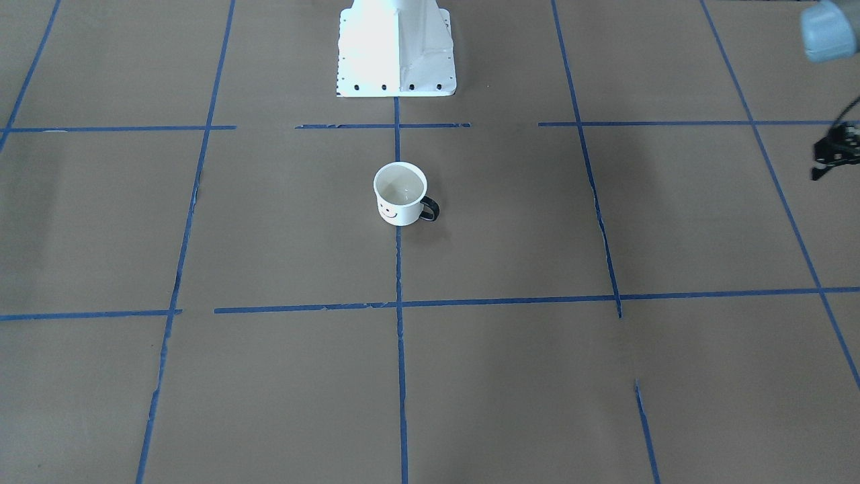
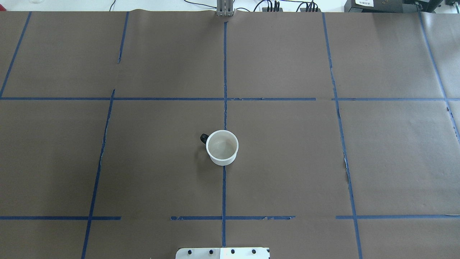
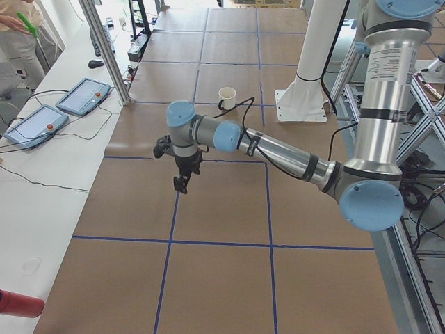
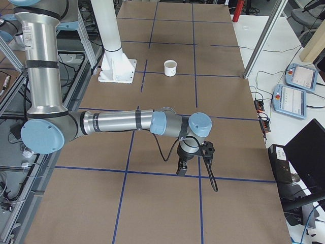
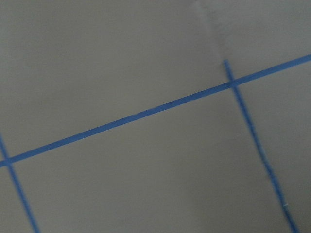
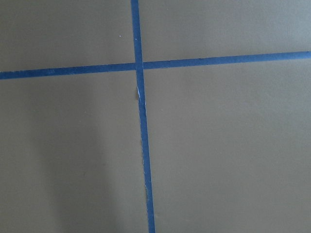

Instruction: Flip mug

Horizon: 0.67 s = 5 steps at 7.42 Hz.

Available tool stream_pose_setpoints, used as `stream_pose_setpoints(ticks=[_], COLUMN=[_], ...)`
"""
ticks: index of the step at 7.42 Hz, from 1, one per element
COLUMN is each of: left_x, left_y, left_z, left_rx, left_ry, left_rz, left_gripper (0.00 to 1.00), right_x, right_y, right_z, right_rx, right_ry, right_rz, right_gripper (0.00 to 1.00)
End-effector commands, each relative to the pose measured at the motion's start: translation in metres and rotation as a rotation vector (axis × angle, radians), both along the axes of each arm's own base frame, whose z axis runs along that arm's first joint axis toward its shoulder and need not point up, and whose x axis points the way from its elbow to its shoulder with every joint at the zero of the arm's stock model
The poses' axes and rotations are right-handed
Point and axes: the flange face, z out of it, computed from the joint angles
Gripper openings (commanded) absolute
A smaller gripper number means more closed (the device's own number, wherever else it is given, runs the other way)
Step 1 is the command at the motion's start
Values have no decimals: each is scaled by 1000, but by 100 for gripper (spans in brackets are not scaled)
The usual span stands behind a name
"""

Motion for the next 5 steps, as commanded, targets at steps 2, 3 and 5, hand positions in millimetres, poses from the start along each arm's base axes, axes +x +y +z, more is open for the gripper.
stream_pose_setpoints(ticks=[2,3,5], left_x=[-101,-98,-94], left_y=[42,42,40], left_z=[87,85,83], left_rx=[-106,-116,-157], left_ry=[1,31,64], left_rz=[-131,-141,-188], left_gripper=[100,100,100], right_x=[0,0,0], right_y=[0,0,0], right_z=[0,0,0], right_rx=[0,0,0], right_ry=[0,0,0], right_rz=[0,0,0], right_gripper=[100,100,100])
